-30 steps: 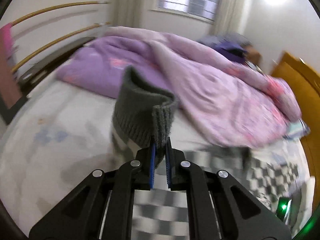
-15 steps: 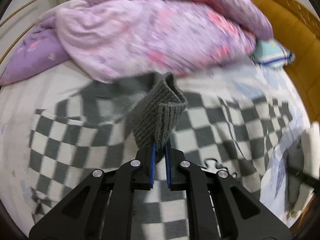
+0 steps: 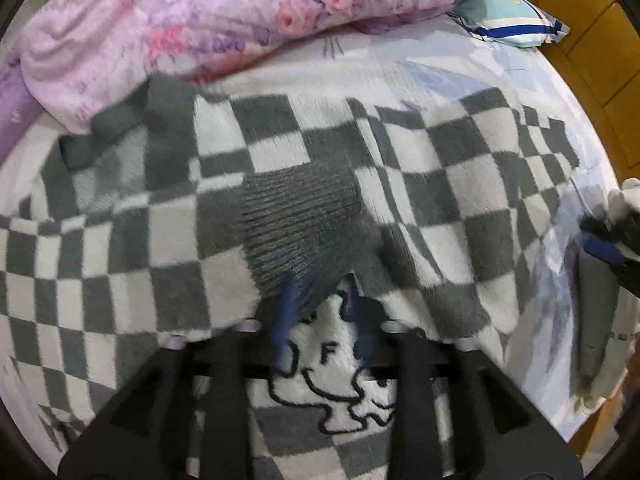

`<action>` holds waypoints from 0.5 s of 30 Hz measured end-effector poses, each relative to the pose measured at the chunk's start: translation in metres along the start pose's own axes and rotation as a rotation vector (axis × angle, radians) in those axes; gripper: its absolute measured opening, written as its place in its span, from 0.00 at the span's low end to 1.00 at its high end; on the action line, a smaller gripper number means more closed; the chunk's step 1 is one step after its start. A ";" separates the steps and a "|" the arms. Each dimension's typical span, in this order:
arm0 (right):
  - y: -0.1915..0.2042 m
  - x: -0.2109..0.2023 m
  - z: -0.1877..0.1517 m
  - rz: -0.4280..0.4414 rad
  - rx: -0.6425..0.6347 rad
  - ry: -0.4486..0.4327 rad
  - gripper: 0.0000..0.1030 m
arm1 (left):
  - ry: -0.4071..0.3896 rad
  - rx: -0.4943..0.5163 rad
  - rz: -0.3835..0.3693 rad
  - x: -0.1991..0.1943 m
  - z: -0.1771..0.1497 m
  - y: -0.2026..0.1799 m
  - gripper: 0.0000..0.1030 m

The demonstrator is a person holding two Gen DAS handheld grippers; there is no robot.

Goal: Fold large clothes

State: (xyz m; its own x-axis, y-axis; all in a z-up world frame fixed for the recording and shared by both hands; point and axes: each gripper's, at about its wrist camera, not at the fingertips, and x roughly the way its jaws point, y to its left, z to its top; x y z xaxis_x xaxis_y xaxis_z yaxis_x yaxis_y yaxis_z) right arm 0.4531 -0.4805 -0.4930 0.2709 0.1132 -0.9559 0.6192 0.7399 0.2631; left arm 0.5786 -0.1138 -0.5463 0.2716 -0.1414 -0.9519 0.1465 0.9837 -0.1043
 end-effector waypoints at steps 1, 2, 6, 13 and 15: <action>0.002 0.004 0.004 -0.015 -0.001 -0.006 0.51 | -0.034 -0.017 -0.029 -0.007 -0.002 0.004 0.70; 0.004 0.008 0.007 -0.022 -0.007 -0.010 0.51 | -0.059 -0.024 -0.051 -0.014 -0.003 0.006 0.71; -0.002 0.034 0.022 -0.053 0.057 0.016 0.52 | -0.105 -0.044 -0.066 -0.039 -0.009 0.025 0.71; -0.012 0.057 0.030 -0.046 0.123 -0.058 0.54 | -0.015 -0.269 0.141 -0.040 -0.036 0.121 0.71; -0.013 0.064 0.028 -0.053 0.107 -0.061 0.49 | 0.060 -0.335 0.176 -0.027 -0.047 0.152 0.71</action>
State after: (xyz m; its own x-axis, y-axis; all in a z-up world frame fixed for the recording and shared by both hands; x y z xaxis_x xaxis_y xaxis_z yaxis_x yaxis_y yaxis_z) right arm 0.4830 -0.5009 -0.5538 0.2777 0.0330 -0.9601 0.7082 0.6682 0.2279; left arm 0.5486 0.0447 -0.5501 0.2075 0.0302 -0.9778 -0.2196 0.9755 -0.0165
